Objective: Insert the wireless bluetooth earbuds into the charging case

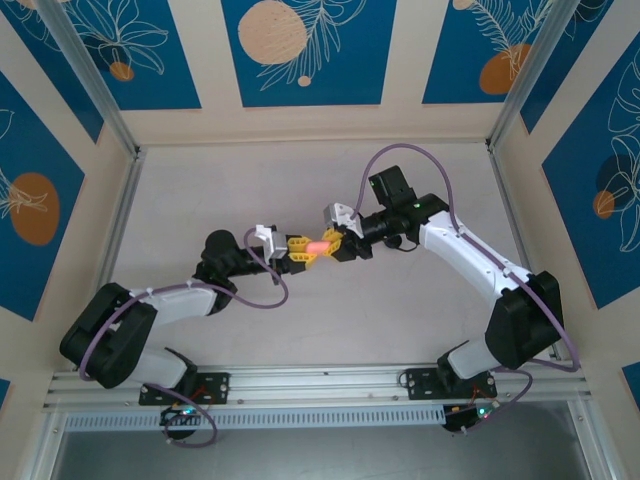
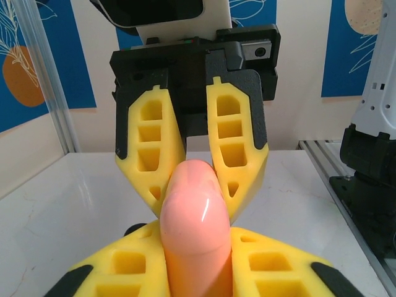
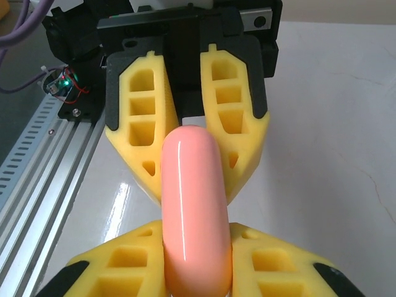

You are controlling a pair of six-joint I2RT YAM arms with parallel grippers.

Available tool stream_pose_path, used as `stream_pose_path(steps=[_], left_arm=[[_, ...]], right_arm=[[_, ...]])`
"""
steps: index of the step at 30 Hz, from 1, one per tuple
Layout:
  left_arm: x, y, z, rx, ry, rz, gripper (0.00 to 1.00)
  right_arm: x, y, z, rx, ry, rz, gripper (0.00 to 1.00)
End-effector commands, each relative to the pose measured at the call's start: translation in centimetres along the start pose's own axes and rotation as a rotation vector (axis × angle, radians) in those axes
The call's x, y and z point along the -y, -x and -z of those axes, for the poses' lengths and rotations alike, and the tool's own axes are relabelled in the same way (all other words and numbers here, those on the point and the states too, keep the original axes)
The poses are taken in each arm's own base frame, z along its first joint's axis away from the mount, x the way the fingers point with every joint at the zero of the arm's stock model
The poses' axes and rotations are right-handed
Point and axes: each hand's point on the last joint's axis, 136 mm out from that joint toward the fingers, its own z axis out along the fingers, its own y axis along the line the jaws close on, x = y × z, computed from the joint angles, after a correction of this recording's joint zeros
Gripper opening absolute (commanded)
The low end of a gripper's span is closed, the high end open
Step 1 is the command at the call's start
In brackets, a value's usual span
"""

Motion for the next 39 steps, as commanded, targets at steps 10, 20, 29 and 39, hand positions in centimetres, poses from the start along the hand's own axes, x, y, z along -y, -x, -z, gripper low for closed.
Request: stream_pose_path(steps=[10, 20, 29, 39], left_arm=[[-3.3, -1.3, 0.4, -0.06, 0.209, -0.017, 0.81], [-6.5, -3.9, 3.9, -0.228, 0.509, 0.031, 1.0], [-7.9, -5.5, 7.2, -0.374, 0.699, 0.092, 1.0], [-8.4, -6.6, 8.6, -0.459, 0.774, 0.133, 1.0]], right_arm=[[0.0, -3.2, 3.9, -0.121, -0.006, -0.347, 0.16], [3.7, -9.1, 1.1, -0.299, -0.006, -0.811, 0.14], [5.9, -13.0, -2.3, -0.389, 0.068, -0.992, 0.15], [6.7, -16.3, -3.7, -0.476, 0.078, -1.067, 0.16]])
